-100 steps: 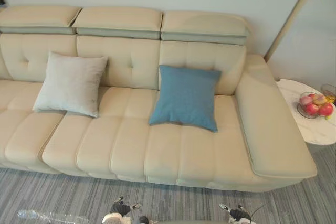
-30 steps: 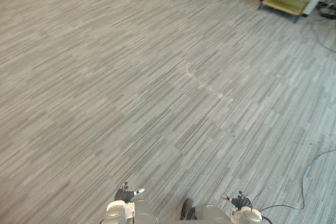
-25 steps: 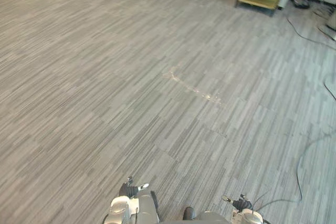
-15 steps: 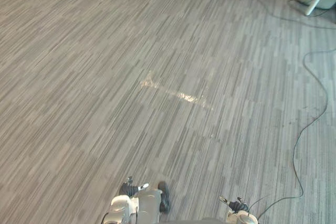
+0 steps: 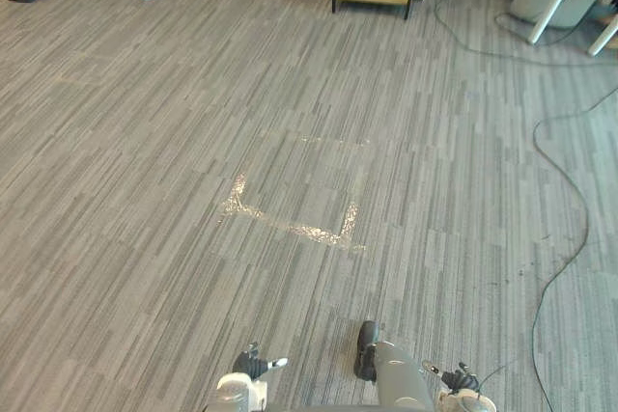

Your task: Pick up cushions and gather them together orderly.

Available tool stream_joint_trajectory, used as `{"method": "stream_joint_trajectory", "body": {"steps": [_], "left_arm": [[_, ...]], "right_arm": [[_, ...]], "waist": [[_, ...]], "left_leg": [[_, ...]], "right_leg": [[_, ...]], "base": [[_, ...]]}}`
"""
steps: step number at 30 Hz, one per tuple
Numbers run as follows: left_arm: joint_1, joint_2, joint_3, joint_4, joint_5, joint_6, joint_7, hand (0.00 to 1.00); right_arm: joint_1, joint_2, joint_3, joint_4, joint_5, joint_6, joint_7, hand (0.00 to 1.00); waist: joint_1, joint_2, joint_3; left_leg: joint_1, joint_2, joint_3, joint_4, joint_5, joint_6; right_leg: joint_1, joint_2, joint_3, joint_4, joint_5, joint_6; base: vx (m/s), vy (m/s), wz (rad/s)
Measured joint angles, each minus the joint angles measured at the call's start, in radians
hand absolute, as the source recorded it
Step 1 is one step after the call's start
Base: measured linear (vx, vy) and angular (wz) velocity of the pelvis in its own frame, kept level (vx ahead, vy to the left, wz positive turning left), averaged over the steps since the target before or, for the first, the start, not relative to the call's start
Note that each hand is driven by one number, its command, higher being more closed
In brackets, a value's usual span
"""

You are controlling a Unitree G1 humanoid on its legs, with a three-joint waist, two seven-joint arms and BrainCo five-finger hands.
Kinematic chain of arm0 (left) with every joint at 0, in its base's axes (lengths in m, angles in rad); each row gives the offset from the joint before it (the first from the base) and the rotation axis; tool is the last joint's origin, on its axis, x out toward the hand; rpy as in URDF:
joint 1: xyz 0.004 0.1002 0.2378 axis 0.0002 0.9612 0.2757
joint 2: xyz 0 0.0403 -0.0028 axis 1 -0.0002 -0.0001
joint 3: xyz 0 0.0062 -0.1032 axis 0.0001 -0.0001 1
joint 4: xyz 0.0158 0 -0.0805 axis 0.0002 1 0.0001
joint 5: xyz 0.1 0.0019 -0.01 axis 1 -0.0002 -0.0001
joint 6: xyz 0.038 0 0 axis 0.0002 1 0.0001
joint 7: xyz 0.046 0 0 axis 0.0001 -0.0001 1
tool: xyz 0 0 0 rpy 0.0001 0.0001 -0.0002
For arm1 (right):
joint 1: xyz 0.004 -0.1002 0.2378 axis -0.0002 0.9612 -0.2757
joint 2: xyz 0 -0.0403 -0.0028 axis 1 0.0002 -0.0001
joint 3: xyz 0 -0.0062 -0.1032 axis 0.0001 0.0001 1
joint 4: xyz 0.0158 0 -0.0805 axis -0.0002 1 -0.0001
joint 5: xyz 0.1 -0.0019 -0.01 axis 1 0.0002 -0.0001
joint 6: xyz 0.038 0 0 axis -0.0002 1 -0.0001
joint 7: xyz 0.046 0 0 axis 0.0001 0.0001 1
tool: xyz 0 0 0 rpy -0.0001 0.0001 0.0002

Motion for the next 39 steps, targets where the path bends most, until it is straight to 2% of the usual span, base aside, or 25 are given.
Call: {"method": "stream_joint_trajectory", "body": {"steps": [2,4,6,7,9,10,11,12,14,16,17,18,19,21,23,24,26,27,28,30,33,34,35,37,39], "left_arm": [[0.009,0.008,-0.006,-0.049,-0.009,-0.004,-0.001,0.0],[0.011,0.005,-0.016,-0.088,-0.017,-0.008,-0.002,0.0],[0.006,0.002,-0.017,-0.103,-0.017,-0.019,-0.002,0.0],[0.004,0.001,-0.02,-0.102,-0.017,-0.021,-0.002,0.0],[0.006,0.003,-0.027,-0.101,-0.017,-0.022,-0.002,0.0],[0.003,0.011,-0.038,-0.099,-0.017,-0.022,-0.002,0.0],[0.002,0.016,-0.04,-0.098,-0.017,-0.022,-0.002,0.0],[-0.002,0.027,-0.049,-0.09,-0.017,-0.021,-0.002,0.0],[-0.014,0.044,-0.054,-0.074,-0.016,-0.022,-0.005,0.0],[-0.018,0.055,-0.057,-0.061,-0.017,-0.02,-0.006,0.0],[-0.017,0.057,-0.064,-0.051,-0.017,-0.019,-0.007,0.0],[-0.018,0.066,-0.082,-0.034,-0.017,-0.015,-0.007,0.0],[-0.017,0.076,-0.101,-0.026,-0.017,-0.007,-0.007,0.0],[-0.016,0.068,-0.106,-0.03,-0.018,-0.001,-0.007,0.0],[-0.016,0.057,-0.11,-0.03,-0.022,-0.002,-0.008,0.0],[-0.016,0.058,-0.11,-0.034,-0.029,-0.003,-0.009,0.0],[-0.017,0.063,-0.122,-0.034,-0.03,-0.004,-0.011,0.0],[-0.018,0.068,-0.132,-0.032,-0.028,-0.004,-0.018,0.0],[-0.018,0.05,-0.13,-0.008,-0.028,-0.002,-0.02,0.0],[-0.007,0.042,-0.143,0.007,-0.017,-0.003,-0.027,0.0],[-0.01,0.031,-0.14,0.015,-0.009,-0.004,-0.028,0.0],[-0.015,0.022,-0.124,0.015,-0.004,-0.003,-0.03,0.0],[-0.014,0.016,-0.121,0.003,-0.006,-0.003,-0.03,0.0],[-0.014,0.021,-0.119,-0.035,-0.014,-0.005,-0.044,0.0],[-0.018,0.021,-0.125,-0.037,-0.019,-0.005,-0.044,0.0]], "right_arm": [[0.003,0.01,0.031,-0.008,0.007,-0.005,0.002,0.0],[0.004,0.031,0.043,-0.042,0.031,-0.009,0.002,0.0],[-0.021,0.034,0.056,-0.038,0.045,-0.01,0.003,0.0],[-0.026,0.036,0.055,-0.032,0.044,-0.01,0.003,0.0],[-0.029,0.036,0.055,-0.029,0.042,-0.01,0.003,0.0],[-0.037,0.034,0.056,-0.018,0.035,-0.01,0.002,0.0],[-0.036,0.035,0.058,-0.012,0.035,-0.01,0.002,0.0],[-0.041,0.043,0.058,0.008,0.034,-0.009,0.002,0.0],[-0.04,0.051,0.056,0.008,0.032,-0.01,0.004,0.0],[-0.028,0.052,0.053,0.033,0.026,-0.01,0.004,0.0],[-0.023,0.049,0.053,0.04,0.023,-0.009,0.004,0.0],[-0.016,0.057,0.055,0.039,0.017,-0.01,0.006,0.0],[-0.016,0.063,0.051,0.031,0.015,-0.01,0.008,0.0],[-0.012,0.05,0.057,-0.008,0.002,-0.016,0.016,0.0],[-0.012,0.035,0.059,-0.037,0.001,-0.027,0.019,0.0],[-0.017,0.032,0.059,-0.039,0.002,-0.029,0.022,0.0],[-0.015,0.032,0.059,-0.036,0.002,-0.029,0.024,0.0],[-0.008,0.033,0.059,-0.03,0.002,-0.026,0.025,0.0],[-0.016,0.024,0.055,-0.009,0.003,-0.024,0.027,0.0],[-0.018,0.014,0.024,0.002,0.001,-0.021,0.024,0.0],[0.008,0.016,-0.002,0.003,0.003,-0.017,0.027,0.0],[0.018,0.019,-0.007,0.0,0.005,-0.016,0.025,0.0],[0.026,0.018,-0.003,-0.003,0.009,-0.016,0.023,0.0],[0.034,0.02,0.006,-0.006,0.039,-0.016,0.022,0.0],[0.029,0.034,0.009,-0.028,0.054,-0.017,0.021,0.0]], "waist": [[0.016,-0.023,0.008],[0.023,-0.034,0.007],[0.044,-0.034,0.007],[0.053,-0.035,0.007],[0.061,-0.032,0.006],[0.081,-0.027,0.002],[0.086,-0.034,0.002],[0.088,-0.061,-0.008],[0.071,-0.096,-0.026],[0.07,-0.11,-0.033],[0.06,-0.105,-0.034],[0.04,-0.116,-0.031],[0.028,-0.132,-0.03],[0.024,-0.116,-0.015],[0.018,-0.081,0.002],[0.012,-0.081,0.0],[-0.01,-0.094,-0.005],[-0.019,-0.123,-0.006],[-0.009,-0.088,-0.001],[-0.011,-0.072,-0.006],[-0.017,-0.038,-0.024],[-0.02,-0.029,-0.016],[-0.015,-0.03,-0.009],[0.0,-0.035,-0.005],[0.001,-0.048,0.002]], "left_leg": [[-0.091,0.003,0.045,0.165,-0.041,0.011],[-0.192,-0.006,0.133,0.118,-0.075,0.027],[-0.277,-0.061,0.232,-0.143,-0.104,0.033],[-0.287,-0.131,0.243,-0.383,-0.083,0.014],[-0.282,-0.193,0.239,-0.632,-0.005,-0.014],[-0.3,-0.224,0.236,-0.756,0.134,0.03],[-0.299,-0.227,0.236,-0.753,0.162,0.052],[-0.291,-0.253,0.244,-0.754,0.191,0.134],[-0.307,-0.277,0.233,-0.663,0.118,0.193],[-0.278,-0.28,0.228,-0.585,0.031,0.193],[-0.229,-0.281,0.197,-0.594,-0.029,0.175],[-0.181,-0.297,0.162,-0.612,-0.057,0.16],[-0.128,-0.316,0.143,-0.634,-0.071,0.16],[0.023,-0.32,0.113,-0.701,-0.091,0.155],[0.156,-0.294,0.09,-0.779,-0.091,0.155],[0.189,-0.284,0.074,-0.8,-0.093,0.151],[0.227,-0.271,0.049,-0.828,-0.134,0.086],[0.269,-0.274,0.041,-0.858,-0.173,0.028],[0.312,-0.247,0.026,-0.878,-0.182,0.017],[0.318,-0.233,0.007,-0.858,-0.131,0.044],[0.24,-0.166,-0.01,-0.612,-0.152,-0.003],[0.141,-0.118,-0.013,-0.366,-0.112,-0.045],[0.053,-0.074,-0.01,-0.167,-0.062,-0.055],[-0.067,-0.011,0.051,0.05,-0.11,-0.019],[-0.126,-0.017,0.126,-0.035,-0.156,0.005]], "right_leg": [[0.13,0.013,0.009,-0.045,-0.049,-0.017],[0.225,0.022,0.018,-0.132,-0.059,-0.007],[0.311,0.023,0.039,-0.218,-0.053,0.028],[0.359,0.015,0.048,-0.259,-0.059,0.041],[0.406,0.012,0.059,-0.304,-0.069,0.06],[0.469,0.023,0.082,-0.351,-0.09,0.099],[0.479,0.018,0.091,-0.355,-0.094,0.104],[0.492,-0.004,0.102,-0.359,-0.099,0.114],[0.462,-0.053,0.117,-0.259,-0.07,0.162],[0.38,-0.071,0.138,0.017,-0.021,0.237],[0.303,-0.078,0.151,0.226,0.074,0.294],[0.216,-0.1,0.167,0.442,0.135,0.313],[0.144,-0.13,0.168,0.595,0.099,0.281],[0.036,-0.157,0.134,0.702,0.002,0.174],[-0.032,-0.148,0.081,0.567,-0.074,0.127],[-0.072,-0.139,0.068,0.414,-0.079,0.132],[-0.11,-0.124,0.086,0.083,0.006,0.144],[-0.113,-0.12,0.117,-0.069,0.155,0.15],[-0.099,-0.091,0.113,-0.051,0.182,0.106],[-0.112,-0.087,0.116,0.062,0.082,0.091],[-0.066,-0.069,0.064,0.103,-0.023,0.064],[-0.001,-0.05,0.045,0.066,-0.041,0.06],[0.057,-0.035,0.028,0.036,-0.054,0.048],[0.163,-0.02,0.015,-0.015,-0.072,0.032],[0.236,-0.033,0.015,-0.06,-0.069,0.038]], "base": [[0.53,-0.223,-0.16],[0.43,-0.158,-0.09],[0.62,-0.109,-0.27],[0.45,-0.04,-0.25],[0.56,0.035,-0.29],[0.65,0.066,-0.46],[0.67,0.084,-0.43],[0.55,0.051,0.07],[0.81,0.115,0.34],[0.66,0.134,0.42],[0.64,0.099,0.67],[0.62,0.057,0.76],[0.61,-0.034,0.8],[0.58,-0.092,0.52],[0.53,-0.152,0.51],[0.59,-0.283,0.69],[0.49,-0.331,0.91],[0.53,-0.39,0.62],[0.63,-0.421,0.14],[0.52,-0.336,0.05],[0.37,-0.24,0.33],[0.39,-0.226,0.49],[0.46,-0.206,0.4],[0.39,-0.083,0.04],[0.39,-0.003,-0.11]]}}
